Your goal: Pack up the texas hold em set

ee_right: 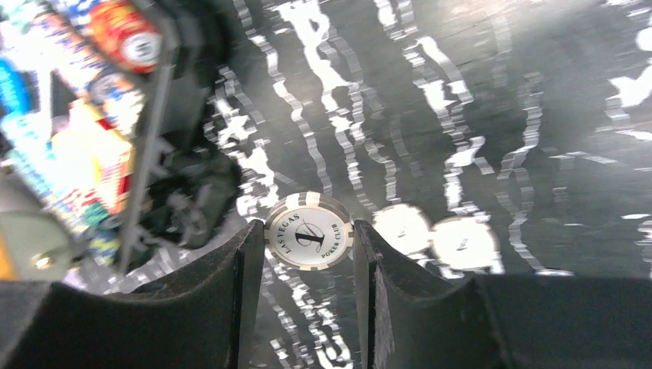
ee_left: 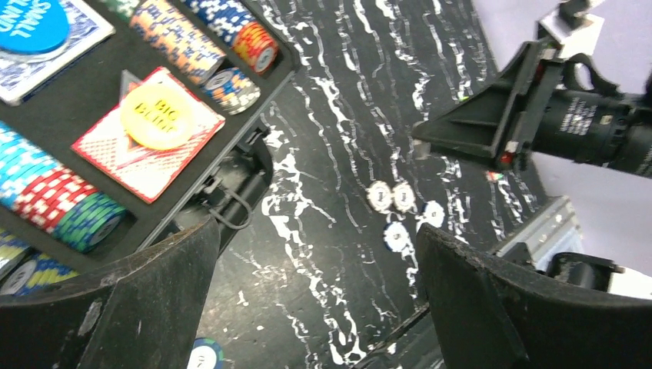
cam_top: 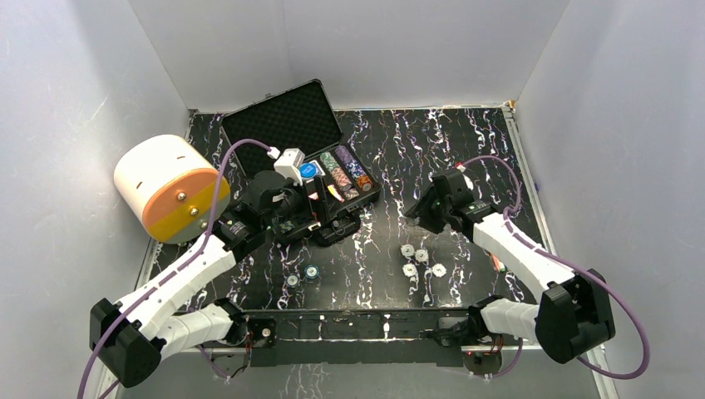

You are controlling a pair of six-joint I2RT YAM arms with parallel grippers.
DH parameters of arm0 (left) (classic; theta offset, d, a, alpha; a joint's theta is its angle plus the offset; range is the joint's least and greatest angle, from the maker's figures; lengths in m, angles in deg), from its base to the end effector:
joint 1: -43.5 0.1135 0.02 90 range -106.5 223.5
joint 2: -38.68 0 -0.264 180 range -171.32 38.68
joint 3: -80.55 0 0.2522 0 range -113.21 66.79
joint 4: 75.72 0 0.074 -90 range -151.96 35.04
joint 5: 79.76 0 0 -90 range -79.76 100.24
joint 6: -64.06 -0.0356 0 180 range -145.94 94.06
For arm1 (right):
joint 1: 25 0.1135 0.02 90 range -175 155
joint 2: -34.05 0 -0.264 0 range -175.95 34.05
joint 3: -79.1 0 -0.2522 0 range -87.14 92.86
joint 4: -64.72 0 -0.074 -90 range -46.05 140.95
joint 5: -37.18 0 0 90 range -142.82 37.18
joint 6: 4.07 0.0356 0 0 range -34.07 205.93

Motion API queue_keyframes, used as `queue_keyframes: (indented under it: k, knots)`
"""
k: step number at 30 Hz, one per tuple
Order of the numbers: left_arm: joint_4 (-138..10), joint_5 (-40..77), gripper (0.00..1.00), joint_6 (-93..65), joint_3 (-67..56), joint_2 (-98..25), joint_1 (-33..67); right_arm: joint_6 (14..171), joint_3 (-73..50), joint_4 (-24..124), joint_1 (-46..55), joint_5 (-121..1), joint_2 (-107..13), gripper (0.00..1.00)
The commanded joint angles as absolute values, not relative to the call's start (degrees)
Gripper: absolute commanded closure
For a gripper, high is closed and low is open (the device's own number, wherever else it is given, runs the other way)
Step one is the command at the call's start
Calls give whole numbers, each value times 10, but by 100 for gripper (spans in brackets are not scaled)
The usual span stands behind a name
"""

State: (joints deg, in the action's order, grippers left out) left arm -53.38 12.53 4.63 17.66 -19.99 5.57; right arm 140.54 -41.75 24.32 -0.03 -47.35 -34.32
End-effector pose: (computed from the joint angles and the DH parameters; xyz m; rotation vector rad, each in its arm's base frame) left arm 0.1872 -0.1477 0.3235 0.1556 1.9725 -0.8399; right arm 0.2213 0.0993 0.2351 0.6810 2.4023 0.4959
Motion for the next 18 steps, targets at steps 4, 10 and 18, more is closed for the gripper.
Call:
queue_keyframes:
  k: [4, 10, 18]
  knots:
    - [-610, 208, 2, 79, 195, -221, 58, 1577, -382, 360, 95, -497, -330, 61]
    - [-648, 251, 16, 97, 204, -259, 57, 1662, -353, 395, 157, -483, -359, 61]
    - [-731, 283, 38, 146, 230, -288, 55, 1725, -346, 430, 184, -507, -386, 63]
